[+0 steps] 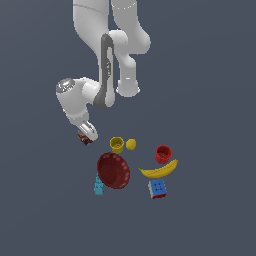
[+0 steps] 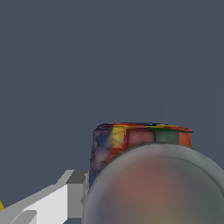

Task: Pick up a designated object from a clutter of objects.

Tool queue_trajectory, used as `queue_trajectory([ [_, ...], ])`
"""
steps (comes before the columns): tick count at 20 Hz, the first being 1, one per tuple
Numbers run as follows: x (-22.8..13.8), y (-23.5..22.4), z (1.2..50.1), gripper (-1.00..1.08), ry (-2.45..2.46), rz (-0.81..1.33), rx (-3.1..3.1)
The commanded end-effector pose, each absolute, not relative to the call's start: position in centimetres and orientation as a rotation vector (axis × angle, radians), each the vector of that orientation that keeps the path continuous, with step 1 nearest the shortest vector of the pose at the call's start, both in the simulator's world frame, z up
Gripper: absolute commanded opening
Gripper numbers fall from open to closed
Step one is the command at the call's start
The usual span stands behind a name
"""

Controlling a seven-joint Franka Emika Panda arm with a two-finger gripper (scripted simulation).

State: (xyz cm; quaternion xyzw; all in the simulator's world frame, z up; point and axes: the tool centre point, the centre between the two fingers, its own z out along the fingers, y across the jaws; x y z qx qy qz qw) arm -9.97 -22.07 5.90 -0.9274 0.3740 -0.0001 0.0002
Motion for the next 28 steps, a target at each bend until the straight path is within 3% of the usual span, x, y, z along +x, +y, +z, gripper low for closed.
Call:
queue_trajectory([
  [1, -10.0, -22.1, 5.8, -1.00, 1.176, 0.000, -2.914],
  [15, -9.3, -20.9, 7.2, -1.00, 1.175, -0.001, -2.913],
  [28, -5.1, -13.8, 14.8, -1.00, 1.179, -0.001, -2.915],
])
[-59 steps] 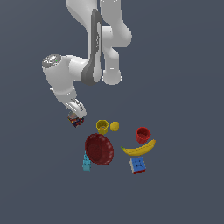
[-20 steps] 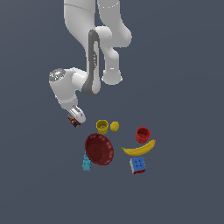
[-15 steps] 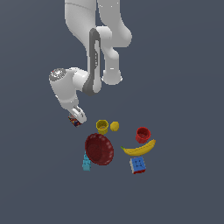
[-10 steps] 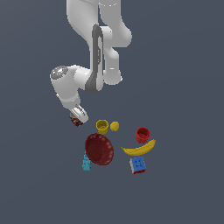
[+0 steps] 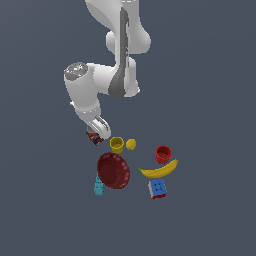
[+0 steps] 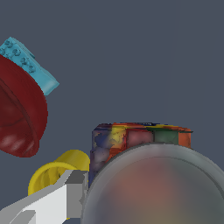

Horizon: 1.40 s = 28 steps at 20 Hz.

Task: Pick up a designated object from a clutter of objects.

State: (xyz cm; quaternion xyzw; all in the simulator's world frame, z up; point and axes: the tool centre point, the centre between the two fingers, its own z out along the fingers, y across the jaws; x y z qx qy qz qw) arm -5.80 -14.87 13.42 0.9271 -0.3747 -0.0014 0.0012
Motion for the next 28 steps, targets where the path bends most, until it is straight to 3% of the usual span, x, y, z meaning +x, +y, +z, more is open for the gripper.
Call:
queue_trajectory([
  [1, -4.6, -13.0, 15.6, -1.00, -1.176, 0.001, 2.909],
  [16, 2.6, -1.0, 28.4, -1.00, -1.177, 0.002, 2.909],
  [28, 7.2, 5.9, 35.7, -1.00, -1.176, 0.000, 2.912],
])
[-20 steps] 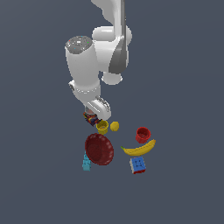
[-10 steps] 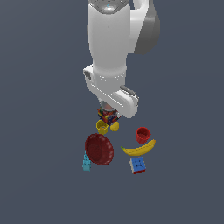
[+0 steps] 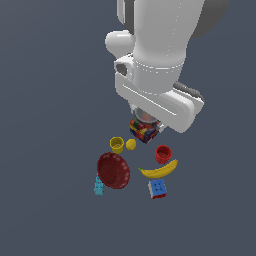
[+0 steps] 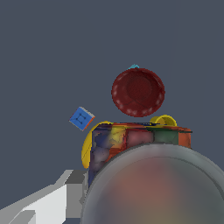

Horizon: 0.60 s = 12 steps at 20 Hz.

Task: Pick up a designated object from a clutter of objects.

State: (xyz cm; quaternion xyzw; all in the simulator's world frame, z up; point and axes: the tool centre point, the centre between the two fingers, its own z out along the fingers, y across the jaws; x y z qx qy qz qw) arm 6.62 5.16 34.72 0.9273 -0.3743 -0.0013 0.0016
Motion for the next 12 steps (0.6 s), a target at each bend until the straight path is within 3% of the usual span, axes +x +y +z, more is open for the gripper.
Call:
queue_trajectory([
  [1, 7.5, 6.4, 36.2, -1.00, -1.176, 0.000, 2.912],
  [12, 10.5, 10.7, 40.9, -1.00, -1.176, 0.000, 2.913],
])
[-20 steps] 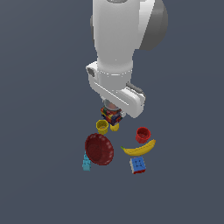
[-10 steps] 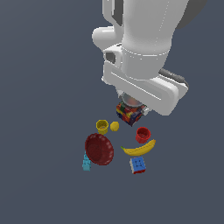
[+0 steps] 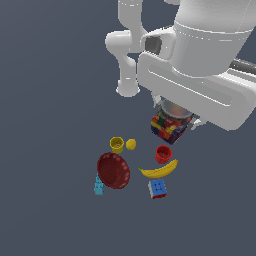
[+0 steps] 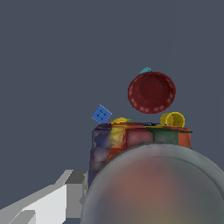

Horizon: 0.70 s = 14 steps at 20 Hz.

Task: Pick up a designated object from a clutter of objects.

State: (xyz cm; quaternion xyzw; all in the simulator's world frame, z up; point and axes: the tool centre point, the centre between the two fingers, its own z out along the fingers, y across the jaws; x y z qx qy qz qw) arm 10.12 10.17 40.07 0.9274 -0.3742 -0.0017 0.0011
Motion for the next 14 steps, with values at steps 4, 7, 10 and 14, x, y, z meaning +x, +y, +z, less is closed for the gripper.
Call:
queue_trajectory([
  [4, 11.3, 11.7, 41.9, -1.00, -1.176, 0.000, 2.913],
  [7, 11.7, 12.2, 42.5, -1.00, -1.176, 0.000, 2.913],
  [10, 12.0, 12.6, 43.0, -1.00, -1.176, 0.000, 2.913],
  [14, 12.3, 12.9, 43.3, -1.00, -1.176, 0.000, 2.913],
])
